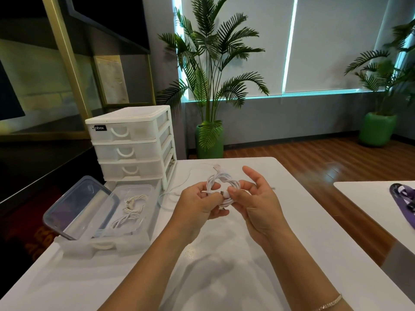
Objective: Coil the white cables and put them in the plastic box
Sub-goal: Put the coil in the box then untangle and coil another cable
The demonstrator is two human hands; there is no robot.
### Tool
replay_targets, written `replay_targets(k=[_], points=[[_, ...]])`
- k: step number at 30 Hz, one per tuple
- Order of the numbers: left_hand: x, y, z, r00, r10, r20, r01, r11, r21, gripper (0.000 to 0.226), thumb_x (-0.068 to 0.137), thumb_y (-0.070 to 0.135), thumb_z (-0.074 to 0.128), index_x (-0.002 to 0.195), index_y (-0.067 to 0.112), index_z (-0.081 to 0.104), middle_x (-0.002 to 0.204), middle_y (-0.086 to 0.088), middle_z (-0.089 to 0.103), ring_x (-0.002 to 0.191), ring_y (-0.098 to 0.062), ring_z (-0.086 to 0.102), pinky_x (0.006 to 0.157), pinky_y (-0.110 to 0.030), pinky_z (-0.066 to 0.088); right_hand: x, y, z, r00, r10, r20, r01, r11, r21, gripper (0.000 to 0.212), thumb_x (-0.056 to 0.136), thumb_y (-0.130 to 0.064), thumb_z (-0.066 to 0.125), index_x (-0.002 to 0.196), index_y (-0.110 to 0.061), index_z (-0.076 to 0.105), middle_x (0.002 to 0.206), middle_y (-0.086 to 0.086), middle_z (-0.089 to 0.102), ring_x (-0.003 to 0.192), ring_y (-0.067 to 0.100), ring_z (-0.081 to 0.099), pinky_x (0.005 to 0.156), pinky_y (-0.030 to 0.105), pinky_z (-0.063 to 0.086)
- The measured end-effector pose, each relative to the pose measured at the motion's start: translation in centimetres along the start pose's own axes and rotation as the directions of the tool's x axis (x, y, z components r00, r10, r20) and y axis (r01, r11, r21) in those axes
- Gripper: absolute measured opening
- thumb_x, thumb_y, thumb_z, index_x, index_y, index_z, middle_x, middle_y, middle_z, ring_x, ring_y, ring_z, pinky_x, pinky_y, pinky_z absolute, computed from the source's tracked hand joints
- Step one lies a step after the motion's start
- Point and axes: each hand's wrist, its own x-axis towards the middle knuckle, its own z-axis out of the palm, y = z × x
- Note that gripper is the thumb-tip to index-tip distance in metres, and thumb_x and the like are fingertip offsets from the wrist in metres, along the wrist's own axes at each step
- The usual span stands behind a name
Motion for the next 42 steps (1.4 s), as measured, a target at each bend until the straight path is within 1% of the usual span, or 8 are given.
replay_targets(k=[9, 14, 18, 24, 28, 31, 37, 42], points=[[0.1, -0.8, 0.7, 0.939, -0.338, 0.061, 0.318, 0.789, -0.526, 0.024, 0.084, 0.002, 0.061, 0.062, 0.005, 0.072, 0.055, -0.004, 0.060, 0.038, -0.005, 0.049, 0.040, -0.013, 0.049, 0.1, 0.1, -0.4, 0.999, 0.031, 0.033, -0.032, 0.999, 0.019, 0.056, 0.076, 0.006, 0.067, 0.120, -0.024, 0.048, 0.102, 0.009, 0.057, 0.092, 0.026, 0.065, 0.073, 0.029, 0.056], [0.1, -1.1, 1.2, 0.921, -0.378, 0.098, 0.342, 0.661, -0.668, 0.013, 0.085, 0.002, 0.057, 0.075, 0.002, 0.064, 0.053, -0.005, 0.060, 0.033, -0.005, 0.046, 0.037, -0.012, 0.047, 0.1, 0.0, -0.1, 0.999, 0.032, 0.021, -0.033, 0.999, 0.034, 0.059, 0.075, 0.011, 0.066, 0.119, -0.024, 0.048, 0.102, 0.015, 0.055, 0.094, 0.031, 0.065, 0.065, 0.023, 0.057], [-0.2, -0.8, 1.1, 0.929, -0.343, 0.139, 0.333, 0.612, -0.718, 0.006, 0.085, 0.006, 0.060, 0.085, 0.002, 0.064, 0.059, -0.007, 0.063, 0.034, -0.007, 0.048, 0.033, -0.011, 0.042, -0.2, -0.5, 0.1, 0.999, 0.017, 0.028, -0.019, 0.998, 0.058, 0.059, 0.076, 0.012, 0.064, 0.121, -0.021, 0.048, 0.122, 0.029, 0.049, 0.099, 0.038, 0.063, 0.065, 0.022, 0.057], [-0.8, -0.1, 0.7, 0.955, -0.213, 0.205, 0.295, 0.703, -0.648, 0.032, 0.063, 0.015, 0.068, 0.094, 0.007, 0.066, 0.065, -0.005, 0.067, 0.040, -0.008, 0.054, 0.037, -0.013, 0.048, -0.2, -1.1, -0.7, 0.998, 0.007, 0.057, -0.011, 0.998, 0.059, 0.053, 0.076, 0.009, 0.065, 0.115, -0.023, 0.049, 0.108, 0.019, 0.053, 0.107, 0.038, 0.060, 0.072, 0.027, 0.057], [-0.8, 0.1, 0.6, 0.963, -0.220, 0.156, 0.270, 0.785, -0.558, 0.006, 0.071, 0.008, 0.069, 0.069, 0.009, 0.074, 0.062, -0.005, 0.066, 0.041, -0.008, 0.055, 0.037, -0.013, 0.048, -0.4, -1.2, -0.7, 0.995, 0.000, 0.101, -0.001, 1.000, 0.011, 0.050, 0.077, 0.007, 0.066, 0.108, -0.029, 0.051, 0.108, 0.018, 0.050, 0.104, 0.033, 0.060, 0.076, 0.029, 0.057], [-0.4, -0.1, 0.4, 0.970, -0.224, 0.090, 0.238, 0.833, -0.499, 0.029, 0.080, 0.001, 0.065, 0.054, 0.011, 0.072, 0.056, -0.003, 0.063, 0.038, -0.006, 0.051, 0.036, -0.012, 0.045, -0.4, -0.9, -0.4, 0.998, 0.010, 0.056, -0.007, 0.999, -0.052, 0.055, 0.075, 0.007, 0.068, 0.114, -0.027, 0.050, 0.115, 0.019, 0.052, 0.107, 0.036, 0.059, 0.072, 0.027, 0.057], [-0.2, 0.1, 0.0, 0.985, -0.171, -0.003, 0.158, 0.921, -0.356, 0.016, 0.081, -0.003, 0.062, 0.073, 0.011, 0.066, 0.065, -0.005, 0.066, 0.055, -0.011, 0.059, 0.044, -0.015, 0.050, -0.2, -0.4, 0.1, 0.990, 0.143, 0.008, -0.143, 0.990, 0.013, 0.060, 0.075, 0.009, 0.067, 0.124, -0.018, 0.047, 0.099, 0.003, 0.061, 0.090, 0.028, 0.064, 0.072, 0.030, 0.055], [0.1, -0.3, -0.3, 0.997, -0.074, -0.003, 0.073, 0.988, -0.139, 0.017, 0.079, 0.004, 0.068, 0.086, 0.017, 0.059, 0.084, -0.005, 0.067, 0.072, -0.016, 0.063, 0.056, -0.018, 0.054, -0.3, -0.5, 0.0, 0.983, 0.179, -0.043, -0.180, 0.983, -0.034, 0.064, 0.074, 0.011, 0.067, 0.127, -0.017, 0.045, 0.111, 0.006, 0.056, 0.093, 0.029, 0.063, 0.072, 0.031, 0.053]])
